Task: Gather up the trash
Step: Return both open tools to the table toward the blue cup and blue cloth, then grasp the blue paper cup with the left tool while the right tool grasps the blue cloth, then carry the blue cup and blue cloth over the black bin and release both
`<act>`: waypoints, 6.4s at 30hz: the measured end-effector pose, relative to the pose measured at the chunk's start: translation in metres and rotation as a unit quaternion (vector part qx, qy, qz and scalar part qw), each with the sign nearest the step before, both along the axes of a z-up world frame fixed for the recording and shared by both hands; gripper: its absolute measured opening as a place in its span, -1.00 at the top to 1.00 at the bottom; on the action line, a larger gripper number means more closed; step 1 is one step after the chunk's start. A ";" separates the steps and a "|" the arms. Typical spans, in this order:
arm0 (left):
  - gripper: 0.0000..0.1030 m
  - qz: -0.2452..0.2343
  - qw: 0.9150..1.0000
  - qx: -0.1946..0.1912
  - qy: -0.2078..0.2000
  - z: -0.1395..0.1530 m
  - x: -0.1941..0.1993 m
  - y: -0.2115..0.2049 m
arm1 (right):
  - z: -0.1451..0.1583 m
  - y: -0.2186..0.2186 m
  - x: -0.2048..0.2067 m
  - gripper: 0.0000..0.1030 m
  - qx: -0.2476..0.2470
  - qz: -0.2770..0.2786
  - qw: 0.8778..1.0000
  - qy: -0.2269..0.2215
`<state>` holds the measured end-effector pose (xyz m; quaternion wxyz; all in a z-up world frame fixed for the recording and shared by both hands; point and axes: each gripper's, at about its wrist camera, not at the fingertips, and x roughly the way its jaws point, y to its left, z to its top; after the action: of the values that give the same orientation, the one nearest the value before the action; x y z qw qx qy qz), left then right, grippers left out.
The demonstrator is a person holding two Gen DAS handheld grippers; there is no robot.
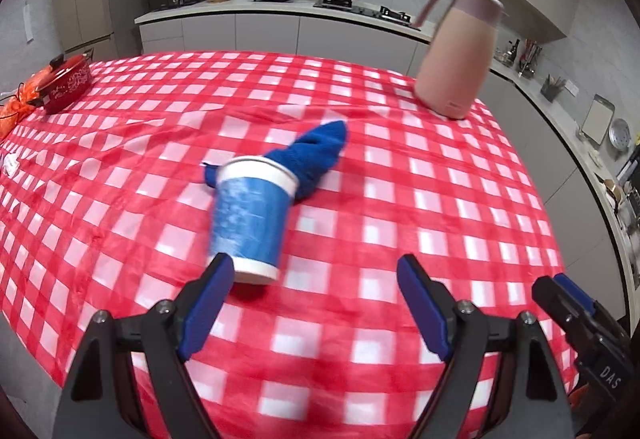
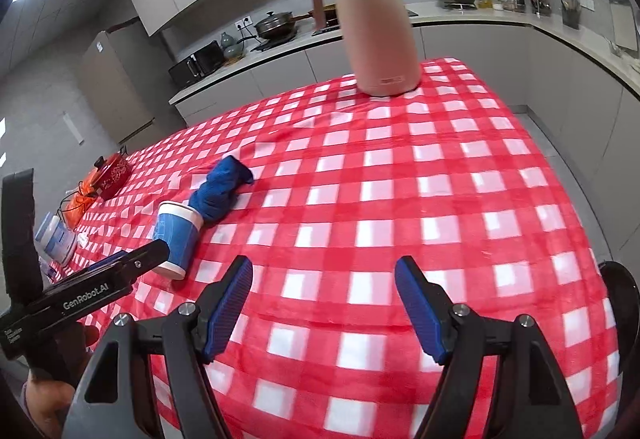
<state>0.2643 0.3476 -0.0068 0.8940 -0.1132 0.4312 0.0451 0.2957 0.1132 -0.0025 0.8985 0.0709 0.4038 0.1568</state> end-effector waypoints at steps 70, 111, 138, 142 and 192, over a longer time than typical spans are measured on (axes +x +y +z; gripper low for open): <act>-0.23 -0.031 0.998 -0.050 0.001 -0.039 0.092 0.165 | -0.058 0.217 0.115 -0.47 -0.025 0.009 0.998 0.062; -0.23 -0.076 0.996 -0.054 -0.007 -0.021 0.064 0.084 | -0.048 0.143 0.073 0.15 -0.011 -0.006 0.999 0.045; -0.23 -0.131 0.989 -0.066 -0.008 -0.006 0.008 -0.125 | -0.014 -0.095 -0.008 0.15 -0.021 -0.062 0.998 0.018; -0.23 -0.148 0.987 -0.067 -0.014 -0.006 0.006 -0.133 | -0.014 -0.098 -0.017 0.15 -0.026 -0.078 0.996 0.024; -0.23 -0.257 0.964 -0.066 0.014 -0.015 -0.033 -0.465 | -0.025 -0.475 -0.117 0.15 -0.017 -0.196 0.980 0.034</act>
<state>0.2312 -0.1176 -0.0223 0.8598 -0.0563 0.4603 -0.2135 0.1787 -0.3613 -0.0277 0.8988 0.1387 0.4145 -0.0322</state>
